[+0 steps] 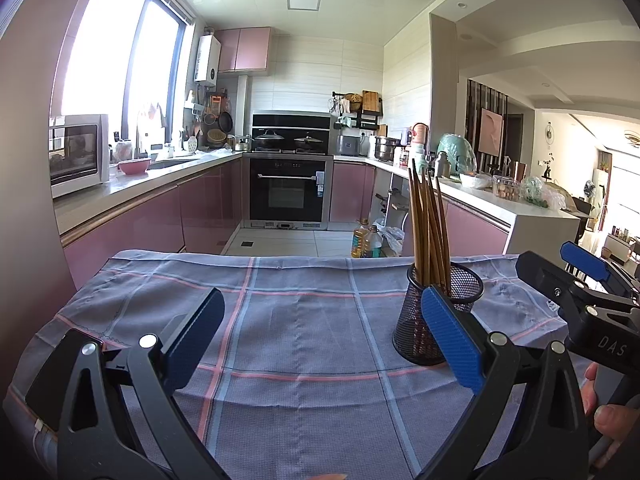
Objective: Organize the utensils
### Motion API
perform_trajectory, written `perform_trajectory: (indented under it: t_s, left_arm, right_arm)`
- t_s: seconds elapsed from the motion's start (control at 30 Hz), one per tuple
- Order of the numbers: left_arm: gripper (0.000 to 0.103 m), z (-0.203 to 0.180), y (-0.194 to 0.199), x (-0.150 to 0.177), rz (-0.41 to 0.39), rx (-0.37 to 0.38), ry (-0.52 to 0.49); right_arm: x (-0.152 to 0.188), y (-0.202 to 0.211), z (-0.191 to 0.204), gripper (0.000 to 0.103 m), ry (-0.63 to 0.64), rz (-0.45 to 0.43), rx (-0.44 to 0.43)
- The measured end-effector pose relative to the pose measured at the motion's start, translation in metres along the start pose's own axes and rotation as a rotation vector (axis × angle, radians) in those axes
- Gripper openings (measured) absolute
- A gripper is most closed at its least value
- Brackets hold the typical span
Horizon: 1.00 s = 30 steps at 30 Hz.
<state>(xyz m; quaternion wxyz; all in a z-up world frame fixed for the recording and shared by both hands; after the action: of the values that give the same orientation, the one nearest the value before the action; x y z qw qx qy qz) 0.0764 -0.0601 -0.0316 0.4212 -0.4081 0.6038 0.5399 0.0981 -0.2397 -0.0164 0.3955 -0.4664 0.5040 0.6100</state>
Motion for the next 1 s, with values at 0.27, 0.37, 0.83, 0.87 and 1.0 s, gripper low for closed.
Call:
perform_trajectory:
  t_s: [0.27, 0.37, 0.83, 0.87, 1.0]
  left_arm:
    - [0.097, -0.0015, -0.0003, 0.0014, 0.005, -0.001, -0.002]
    - [0.097, -0.0015, -0.0003, 0.0012, 0.004, -0.002, -0.003]
    - [0.097, -0.0024, -0.0001, 0.0019, 0.004, -0.001, -0.004]
    - [0.097, -0.0027, -0.0002, 0.0021, 0.004, -0.001, -0.005]
    - [0.097, -0.0030, -0.0001, 0.0021, 0.005, 0.000, -0.003]
  right_arm:
    - [0.0013, -0.0006, 0.0006, 0.097, -0.005, 0.003, -0.002]
    - [0.0024, -0.0008, 0.0011, 0.097, -0.007, 0.004, -0.002]
    - [0.0033, -0.0013, 0.0030, 0.097, -0.014, 0.002, -0.006]
    - [0.0038, -0.0009, 0.0023, 0.097, -0.015, 0.004, -0.006]
    - [0.0037, -0.0008, 0.0024, 0.097, -0.015, 0.002, -0.006]
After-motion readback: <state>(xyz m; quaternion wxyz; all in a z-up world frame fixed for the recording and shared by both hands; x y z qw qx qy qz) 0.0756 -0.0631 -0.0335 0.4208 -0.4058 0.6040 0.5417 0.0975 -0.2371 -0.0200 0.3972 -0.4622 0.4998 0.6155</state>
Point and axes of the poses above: each gripper's, at about its wrist camera, not at the fingertips, and y roughly against the way its jaws point, z to its left, x to its underside, the point moved 9 cm from there along -y, roughly the way its jaws point, and after that the axes turned 1 degree about -x, right-handed, at the moved point
